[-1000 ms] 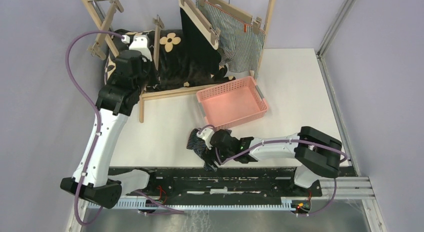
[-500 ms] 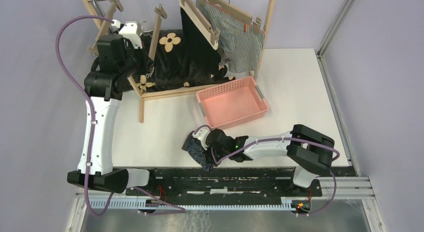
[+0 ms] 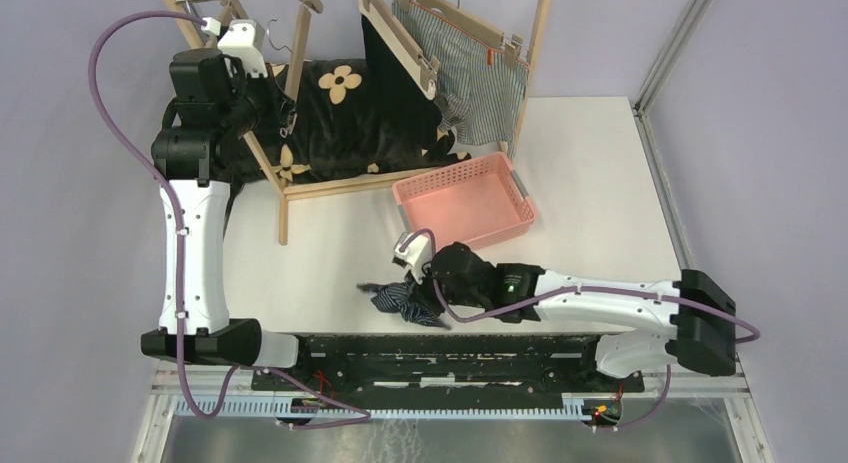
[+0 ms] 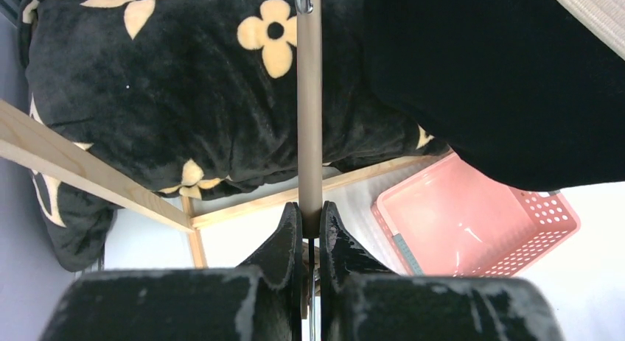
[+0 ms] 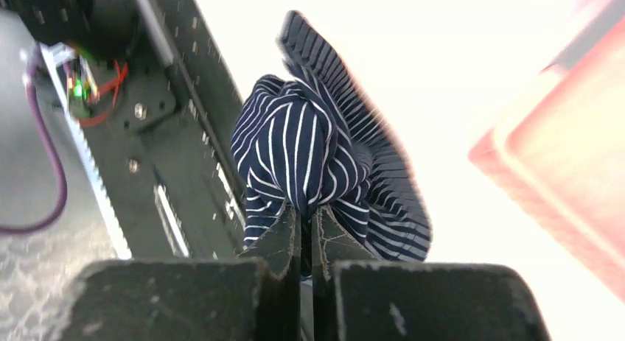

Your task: Remove the underwear clipped to the hanger

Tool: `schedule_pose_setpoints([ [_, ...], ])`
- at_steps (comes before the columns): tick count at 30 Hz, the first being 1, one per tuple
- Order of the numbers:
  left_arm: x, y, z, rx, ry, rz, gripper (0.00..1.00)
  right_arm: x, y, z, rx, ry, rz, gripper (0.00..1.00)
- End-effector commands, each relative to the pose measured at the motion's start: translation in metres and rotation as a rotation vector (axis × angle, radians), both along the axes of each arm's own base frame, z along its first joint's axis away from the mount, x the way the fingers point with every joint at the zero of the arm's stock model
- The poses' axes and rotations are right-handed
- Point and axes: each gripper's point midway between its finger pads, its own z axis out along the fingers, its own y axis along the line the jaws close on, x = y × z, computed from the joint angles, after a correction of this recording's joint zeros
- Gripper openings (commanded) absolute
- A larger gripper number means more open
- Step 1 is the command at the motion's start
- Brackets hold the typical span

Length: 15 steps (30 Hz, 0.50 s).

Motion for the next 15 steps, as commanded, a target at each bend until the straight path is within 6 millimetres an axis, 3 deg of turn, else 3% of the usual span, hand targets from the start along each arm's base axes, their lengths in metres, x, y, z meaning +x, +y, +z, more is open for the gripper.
schedule_pose_setpoints([
  [1,0.001,0.0,0.025,0.034,-0.079,-0.048,0.03,0.044,0.0,0.084,0.115,-0.225,-0.149,0.01],
  [4,0.0,0.001,0.034,0.037,-0.102,-0.047,0.03,0.065,-0.008,0.126,0.168,-0.332,-0.252,0.01],
  [9,-0.001,0.005,0.048,0.04,-0.137,-0.037,0.03,0.11,-0.04,0.186,0.216,-0.541,-0.449,0.01],
  [12,0.0,0.008,0.054,0.04,-0.15,-0.032,0.03,0.144,-0.066,0.202,0.234,-0.56,-0.555,0.01],
  [15,0.003,0.011,0.058,0.039,-0.153,-0.032,0.03,0.175,-0.088,0.199,0.244,-0.521,-0.614,0.01],
])
